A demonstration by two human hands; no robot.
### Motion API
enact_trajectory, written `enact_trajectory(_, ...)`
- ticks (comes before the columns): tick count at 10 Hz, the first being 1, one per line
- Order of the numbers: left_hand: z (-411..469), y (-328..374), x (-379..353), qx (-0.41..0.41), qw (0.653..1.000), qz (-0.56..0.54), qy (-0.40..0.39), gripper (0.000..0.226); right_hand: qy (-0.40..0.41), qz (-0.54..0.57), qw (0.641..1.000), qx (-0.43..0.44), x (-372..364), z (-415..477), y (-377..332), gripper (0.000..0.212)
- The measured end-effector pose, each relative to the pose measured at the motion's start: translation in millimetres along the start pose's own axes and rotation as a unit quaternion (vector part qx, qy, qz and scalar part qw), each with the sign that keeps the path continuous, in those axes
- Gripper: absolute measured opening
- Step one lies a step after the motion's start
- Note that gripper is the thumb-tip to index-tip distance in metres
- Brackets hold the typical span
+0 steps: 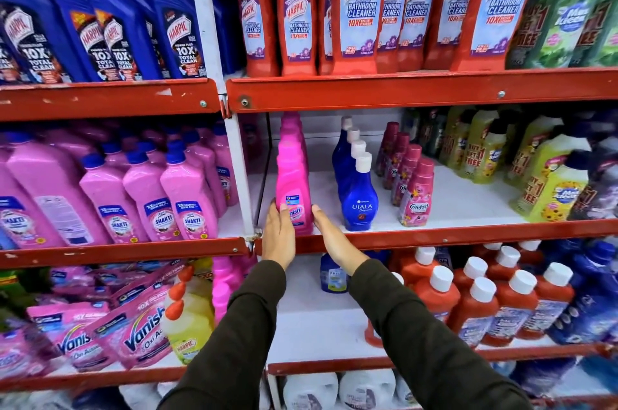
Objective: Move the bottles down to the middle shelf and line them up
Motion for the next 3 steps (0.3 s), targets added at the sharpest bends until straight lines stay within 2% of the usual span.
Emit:
enact_trajectory(2, 3.2, 1.8, 7.0, 0.000, 1.000, -0.020, -0.020, 0.065, 0.003, -0.024, 1.000, -0.003, -0.3, -9.9, -7.1, 0.059)
enact_trajectory(3, -8.0, 9.4, 6.8, -0.045, 0.999, -0.024, 0.002, 0.064, 0.093, 0.024, 0.993, 0.073, 14.4, -18.8, -16.6, 0.054)
Point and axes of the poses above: each hand's wrist, its own z-axis towards the middle knuckle, its own x-axis out of the back of the hand, y = z × x, the point moved 2 cm from there along z, towards the middle knuckle, and after that the axes turned 3 degrees about -x, right-handed, at the moved point
